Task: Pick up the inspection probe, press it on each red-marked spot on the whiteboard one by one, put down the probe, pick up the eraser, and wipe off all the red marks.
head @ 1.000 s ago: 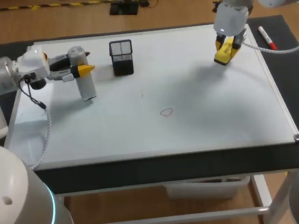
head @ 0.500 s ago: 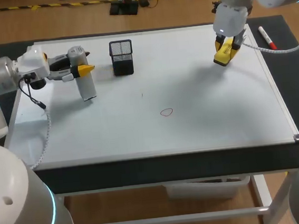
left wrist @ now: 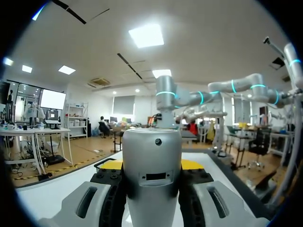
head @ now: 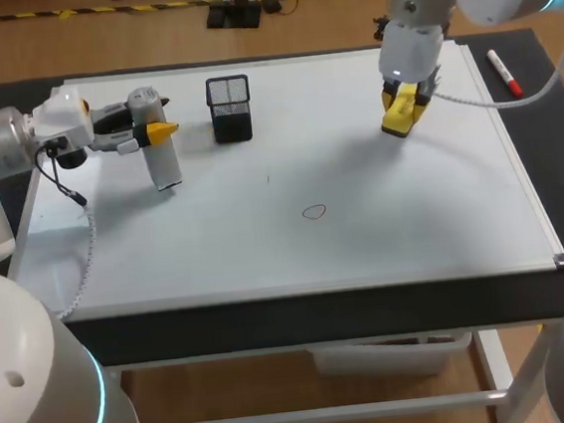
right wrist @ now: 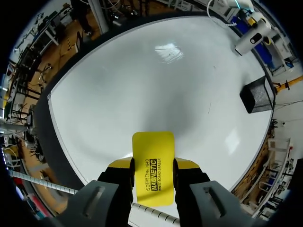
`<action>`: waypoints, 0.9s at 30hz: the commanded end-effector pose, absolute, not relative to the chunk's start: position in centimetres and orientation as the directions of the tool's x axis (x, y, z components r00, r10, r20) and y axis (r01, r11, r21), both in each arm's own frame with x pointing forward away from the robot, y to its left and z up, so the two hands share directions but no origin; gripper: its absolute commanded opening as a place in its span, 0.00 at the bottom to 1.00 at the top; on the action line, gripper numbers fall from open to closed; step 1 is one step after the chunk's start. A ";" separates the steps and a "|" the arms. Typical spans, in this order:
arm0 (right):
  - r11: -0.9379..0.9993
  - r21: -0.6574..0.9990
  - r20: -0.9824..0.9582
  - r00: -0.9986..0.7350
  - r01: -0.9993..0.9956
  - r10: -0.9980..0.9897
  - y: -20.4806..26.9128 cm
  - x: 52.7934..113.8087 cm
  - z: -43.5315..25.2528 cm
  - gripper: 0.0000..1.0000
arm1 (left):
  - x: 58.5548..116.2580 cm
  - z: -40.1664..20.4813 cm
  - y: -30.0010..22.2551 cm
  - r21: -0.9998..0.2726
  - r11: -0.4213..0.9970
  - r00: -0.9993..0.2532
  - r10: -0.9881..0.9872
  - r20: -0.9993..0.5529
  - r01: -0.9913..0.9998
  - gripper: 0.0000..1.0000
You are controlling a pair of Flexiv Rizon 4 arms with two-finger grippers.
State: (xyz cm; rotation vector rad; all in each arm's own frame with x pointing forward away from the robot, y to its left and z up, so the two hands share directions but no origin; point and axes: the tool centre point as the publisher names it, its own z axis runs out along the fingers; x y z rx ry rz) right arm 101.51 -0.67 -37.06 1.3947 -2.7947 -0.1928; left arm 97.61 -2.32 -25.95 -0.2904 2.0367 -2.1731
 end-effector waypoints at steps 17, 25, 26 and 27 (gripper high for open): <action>0.436 0.095 -0.053 -0.442 -0.895 -0.896 9.5 93.8 -36.3 0.00 | 97.6 -25.9 -2.3 -0.997 -0.068 -0.970 -0.239 0.039 -0.023 0.00; 0.376 0.135 -0.061 -0.386 -0.917 -0.920 13.7 91.4 -37.4 0.00 | 97.6 -25.9 -2.3 -0.997 -0.068 -0.970 -0.239 0.039 -0.023 0.00; 0.366 0.140 -0.068 -0.378 -0.920 -0.923 14.2 91.1 -37.5 0.00 | 97.6 -25.9 -2.3 -0.997 -0.068 -0.970 -0.239 0.039 -0.023 0.00; 0.362 0.138 -0.061 -0.373 -0.922 -0.926 14.6 90.9 -37.6 0.00 | 97.6 -25.9 -2.3 -0.997 -0.068 -0.970 -0.239 0.039 -0.023 0.00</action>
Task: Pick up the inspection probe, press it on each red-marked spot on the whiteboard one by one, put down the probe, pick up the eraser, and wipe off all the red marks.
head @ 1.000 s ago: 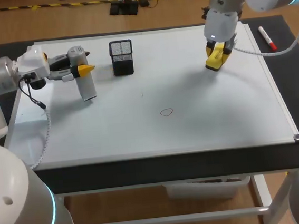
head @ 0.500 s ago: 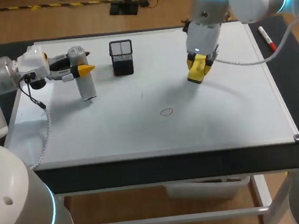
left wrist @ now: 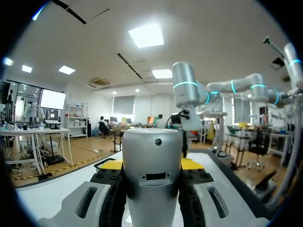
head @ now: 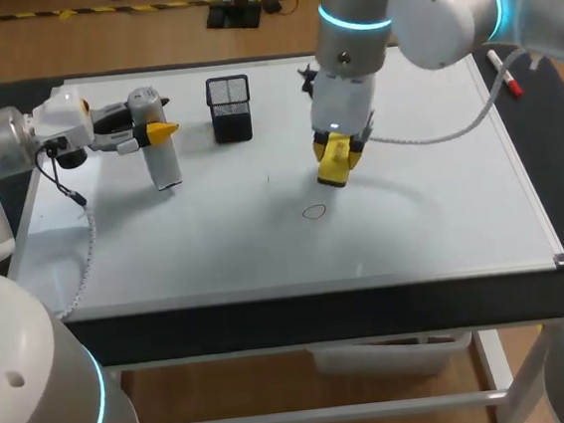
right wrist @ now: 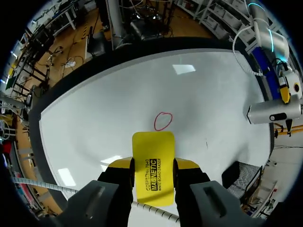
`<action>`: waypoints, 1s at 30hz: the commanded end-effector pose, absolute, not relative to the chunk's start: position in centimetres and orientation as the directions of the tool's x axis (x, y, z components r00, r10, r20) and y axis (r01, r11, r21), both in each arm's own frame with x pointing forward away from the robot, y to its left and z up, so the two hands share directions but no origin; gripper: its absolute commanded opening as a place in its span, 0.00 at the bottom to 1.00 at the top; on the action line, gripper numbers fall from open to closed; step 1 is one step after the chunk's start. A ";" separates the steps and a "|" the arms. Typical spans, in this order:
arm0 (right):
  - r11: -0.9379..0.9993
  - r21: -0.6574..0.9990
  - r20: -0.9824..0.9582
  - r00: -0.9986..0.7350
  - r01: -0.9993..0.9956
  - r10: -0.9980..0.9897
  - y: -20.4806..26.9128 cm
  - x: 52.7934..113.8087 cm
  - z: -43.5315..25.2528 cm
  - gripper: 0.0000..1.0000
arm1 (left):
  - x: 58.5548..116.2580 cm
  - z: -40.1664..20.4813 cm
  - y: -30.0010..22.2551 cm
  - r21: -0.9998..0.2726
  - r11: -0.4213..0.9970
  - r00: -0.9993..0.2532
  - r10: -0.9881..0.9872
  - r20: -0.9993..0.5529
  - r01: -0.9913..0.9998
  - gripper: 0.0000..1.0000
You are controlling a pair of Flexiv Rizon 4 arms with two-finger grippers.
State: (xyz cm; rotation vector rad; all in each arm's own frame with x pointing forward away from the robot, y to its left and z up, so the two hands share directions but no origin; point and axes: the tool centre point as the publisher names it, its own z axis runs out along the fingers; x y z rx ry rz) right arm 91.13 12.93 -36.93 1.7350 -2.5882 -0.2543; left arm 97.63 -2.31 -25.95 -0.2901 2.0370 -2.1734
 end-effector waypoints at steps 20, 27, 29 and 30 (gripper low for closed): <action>0.295 0.151 -0.050 -0.306 -0.943 -0.951 19.9 87.7 -39.6 0.00 | 97.6 -25.9 -2.3 -0.997 -0.068 -0.970 -0.239 0.039 -0.023 0.00; 0.292 0.171 -0.026 -0.301 -0.941 -0.953 19.9 86.6 -40.2 0.00 | 97.6 -25.9 -2.3 -0.997 -0.068 -0.970 -0.239 0.039 -0.023 0.00; 0.292 0.172 -0.025 -0.300 -0.941 -0.953 19.9 86.3 -40.1 0.00 | 97.6 -25.9 -2.3 -0.997 -0.068 -0.970 -0.239 0.039 -0.023 0.00; 0.293 0.173 -0.024 -0.301 -0.941 -0.953 19.9 86.2 -40.1 0.00 | 97.6 -25.9 -2.3 -0.997 -0.068 -0.970 -0.239 0.039 -0.023 0.00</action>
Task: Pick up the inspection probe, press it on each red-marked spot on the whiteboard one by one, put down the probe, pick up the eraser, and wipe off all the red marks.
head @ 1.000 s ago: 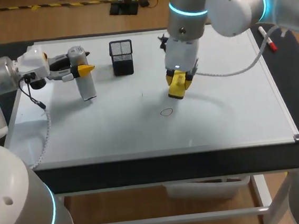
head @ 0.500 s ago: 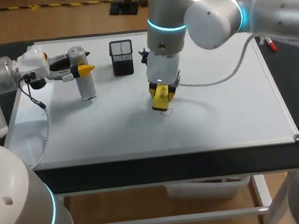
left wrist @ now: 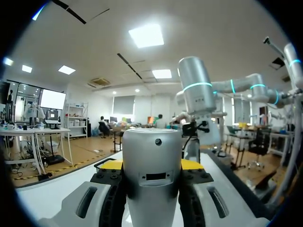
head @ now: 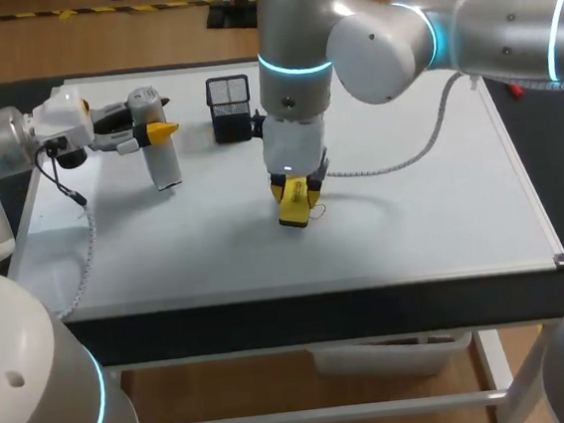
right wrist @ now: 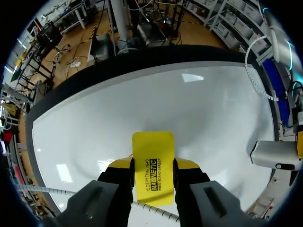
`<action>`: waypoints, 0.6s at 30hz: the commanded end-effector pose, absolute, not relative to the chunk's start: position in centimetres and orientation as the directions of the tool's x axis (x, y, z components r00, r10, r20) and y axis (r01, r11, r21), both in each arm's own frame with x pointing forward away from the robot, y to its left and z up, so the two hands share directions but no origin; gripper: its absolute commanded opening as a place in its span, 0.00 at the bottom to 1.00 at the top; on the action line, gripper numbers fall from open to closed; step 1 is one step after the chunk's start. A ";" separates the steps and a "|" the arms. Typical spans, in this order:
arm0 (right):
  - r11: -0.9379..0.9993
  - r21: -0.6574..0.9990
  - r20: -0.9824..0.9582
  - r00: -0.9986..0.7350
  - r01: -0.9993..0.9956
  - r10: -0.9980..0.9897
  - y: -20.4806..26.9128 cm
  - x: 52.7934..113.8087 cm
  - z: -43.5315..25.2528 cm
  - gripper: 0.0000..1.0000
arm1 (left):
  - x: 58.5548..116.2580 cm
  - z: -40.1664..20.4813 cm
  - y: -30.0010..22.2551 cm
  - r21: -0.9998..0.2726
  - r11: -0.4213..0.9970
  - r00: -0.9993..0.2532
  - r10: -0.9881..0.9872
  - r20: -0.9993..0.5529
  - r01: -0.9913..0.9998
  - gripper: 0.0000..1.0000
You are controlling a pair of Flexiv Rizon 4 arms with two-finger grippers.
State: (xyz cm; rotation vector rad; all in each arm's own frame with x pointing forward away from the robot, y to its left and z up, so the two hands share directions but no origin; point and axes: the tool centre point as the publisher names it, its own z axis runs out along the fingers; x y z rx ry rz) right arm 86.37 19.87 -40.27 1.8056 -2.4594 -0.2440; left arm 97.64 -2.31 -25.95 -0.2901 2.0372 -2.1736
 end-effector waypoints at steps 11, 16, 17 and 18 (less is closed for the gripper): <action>0.304 0.191 -0.016 -0.313 -0.933 -0.950 19.6 85.6 -40.7 0.00 | 97.6 -25.9 -2.3 -0.997 -0.068 -0.970 -0.239 0.039 -0.023 0.00; 0.302 0.195 -0.006 -0.309 -0.933 -0.951 19.5 85.5 -41.0 0.00 | 97.6 -25.9 -2.3 -0.997 -0.068 -0.970 -0.239 0.039 -0.023 0.00; 0.300 0.198 -0.006 -0.307 -0.933 -0.952 19.6 85.5 -41.1 0.00 | 97.6 -25.9 -2.3 -0.997 -0.068 -0.970 -0.239 0.039 -0.023 0.00; 0.297 0.200 -0.005 -0.305 -0.933 -0.952 19.6 85.5 -41.2 0.00 | 97.6 -25.9 -2.3 -0.997 -0.068 -0.970 -0.239 0.039 -0.023 0.00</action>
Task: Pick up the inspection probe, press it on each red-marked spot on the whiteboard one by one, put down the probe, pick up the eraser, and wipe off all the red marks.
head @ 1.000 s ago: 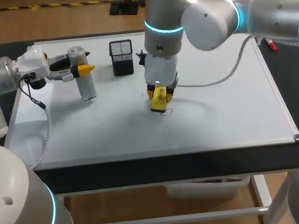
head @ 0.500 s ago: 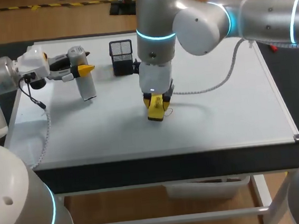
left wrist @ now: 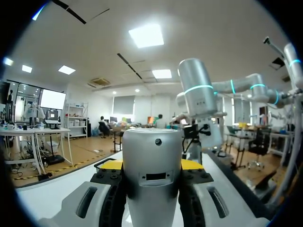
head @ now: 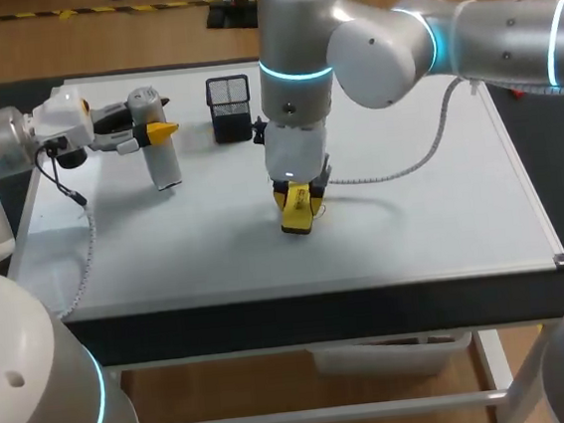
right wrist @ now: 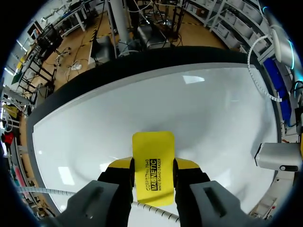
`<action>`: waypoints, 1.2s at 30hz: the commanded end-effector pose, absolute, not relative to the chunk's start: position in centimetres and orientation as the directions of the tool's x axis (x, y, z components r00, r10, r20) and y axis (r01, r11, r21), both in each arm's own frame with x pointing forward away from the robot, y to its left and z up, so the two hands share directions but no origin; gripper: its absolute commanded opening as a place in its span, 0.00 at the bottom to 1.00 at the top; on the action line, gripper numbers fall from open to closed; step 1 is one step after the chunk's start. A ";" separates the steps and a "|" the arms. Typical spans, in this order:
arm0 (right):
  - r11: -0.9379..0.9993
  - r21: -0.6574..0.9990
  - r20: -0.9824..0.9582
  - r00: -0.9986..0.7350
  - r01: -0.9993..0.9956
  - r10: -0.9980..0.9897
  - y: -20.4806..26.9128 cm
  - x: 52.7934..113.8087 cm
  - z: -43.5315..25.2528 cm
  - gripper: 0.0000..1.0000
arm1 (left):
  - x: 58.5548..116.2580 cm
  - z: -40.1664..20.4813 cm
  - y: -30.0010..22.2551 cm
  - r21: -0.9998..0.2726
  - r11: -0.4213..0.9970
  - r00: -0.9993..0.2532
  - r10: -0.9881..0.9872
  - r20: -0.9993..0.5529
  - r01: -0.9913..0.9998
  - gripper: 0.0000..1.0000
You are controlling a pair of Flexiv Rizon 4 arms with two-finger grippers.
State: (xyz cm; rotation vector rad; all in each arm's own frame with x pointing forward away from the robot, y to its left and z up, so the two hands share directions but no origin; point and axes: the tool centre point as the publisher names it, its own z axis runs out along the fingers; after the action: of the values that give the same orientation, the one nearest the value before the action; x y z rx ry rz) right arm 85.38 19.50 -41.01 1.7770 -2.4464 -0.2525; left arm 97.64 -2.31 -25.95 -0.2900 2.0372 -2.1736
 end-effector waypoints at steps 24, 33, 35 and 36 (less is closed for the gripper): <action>0.305 0.226 0.025 -0.308 -0.925 -0.951 18.6 85.7 -42.7 0.00 | 97.6 -25.9 -2.3 -0.997 -0.068 -0.970 -0.239 0.039 -0.023 0.00; 0.346 0.197 0.042 -0.345 -0.917 -0.938 17.0 85.5 -42.8 0.00 | 97.6 -25.9 -2.3 -0.997 -0.068 -0.970 -0.239 0.039 -0.023 0.00; 0.355 0.194 0.043 -0.354 -0.914 -0.934 16.5 85.4 -42.8 0.00 | 97.6 -25.9 -2.3 -0.997 -0.068 -0.970 -0.239 0.039 -0.023 0.00; 0.361 0.193 0.046 -0.359 -0.912 -0.932 16.3 85.4 -42.8 0.00 | 97.6 -25.9 -2.3 -0.997 -0.068 -0.970 -0.239 0.039 -0.023 0.00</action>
State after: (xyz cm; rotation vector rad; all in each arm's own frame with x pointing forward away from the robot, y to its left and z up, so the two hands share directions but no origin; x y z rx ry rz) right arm 85.68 17.46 -42.33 1.6807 -2.4578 -0.2019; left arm 97.64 -2.31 -25.95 -0.2900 2.0372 -2.1736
